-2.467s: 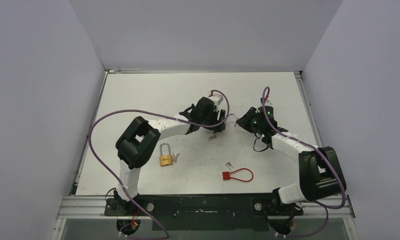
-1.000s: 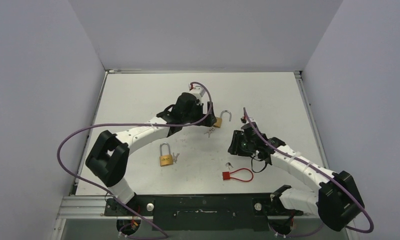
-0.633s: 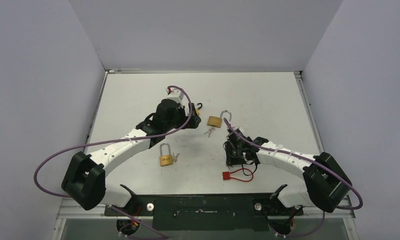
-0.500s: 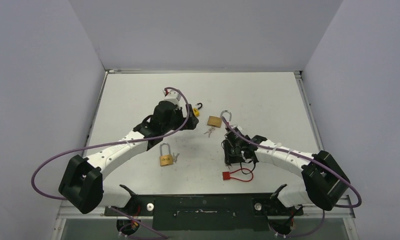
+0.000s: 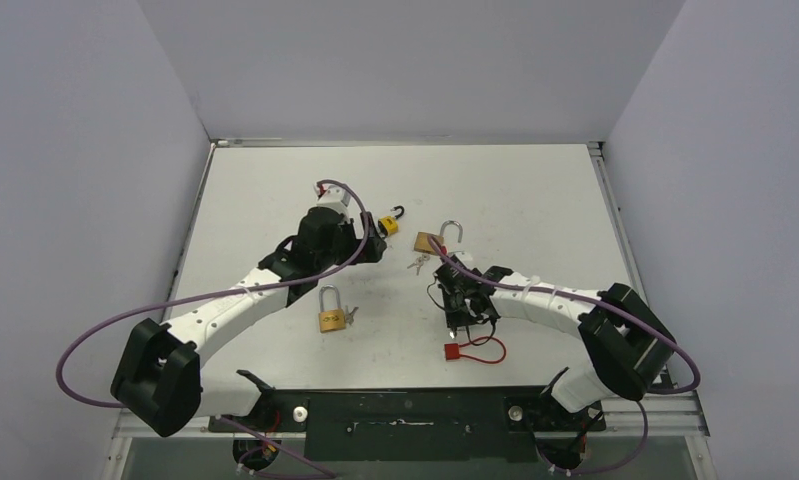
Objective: Unlock with the key
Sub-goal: Pick up the key from the center of the board.
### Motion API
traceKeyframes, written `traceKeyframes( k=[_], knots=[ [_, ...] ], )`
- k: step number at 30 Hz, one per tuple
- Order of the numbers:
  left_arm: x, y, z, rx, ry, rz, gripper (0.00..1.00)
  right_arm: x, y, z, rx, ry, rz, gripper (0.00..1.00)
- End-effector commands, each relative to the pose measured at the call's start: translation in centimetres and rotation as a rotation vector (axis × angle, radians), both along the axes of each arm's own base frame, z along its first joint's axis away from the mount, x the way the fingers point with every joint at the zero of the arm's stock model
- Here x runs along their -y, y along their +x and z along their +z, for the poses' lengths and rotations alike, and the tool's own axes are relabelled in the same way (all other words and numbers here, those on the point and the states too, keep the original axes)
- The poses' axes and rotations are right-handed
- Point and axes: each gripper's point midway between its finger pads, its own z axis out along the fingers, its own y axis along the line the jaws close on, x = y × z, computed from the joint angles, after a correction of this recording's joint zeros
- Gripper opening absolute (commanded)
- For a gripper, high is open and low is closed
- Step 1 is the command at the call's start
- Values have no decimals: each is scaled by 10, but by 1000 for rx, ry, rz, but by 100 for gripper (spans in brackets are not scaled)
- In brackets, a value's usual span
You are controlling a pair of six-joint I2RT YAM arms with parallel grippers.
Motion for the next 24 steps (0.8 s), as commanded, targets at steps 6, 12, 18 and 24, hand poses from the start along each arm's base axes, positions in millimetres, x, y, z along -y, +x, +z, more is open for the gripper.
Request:
traceKeyframes(
  k=[6,12,18,24],
  knots=[
    [-9,-3,16,40,-53,39,87,-10,23,18,81,19,-89,0],
    [-12,-12,10,-15,-135,45,97,-40,47,51,211,193,-75,0],
    [1,-26,27,-5,-304,-61,97,-62,61,99,365,397,-25,0],
    [25,-50,55,83,-455,-259,89,-77,72,155,430,633,-30,0]
  ],
)
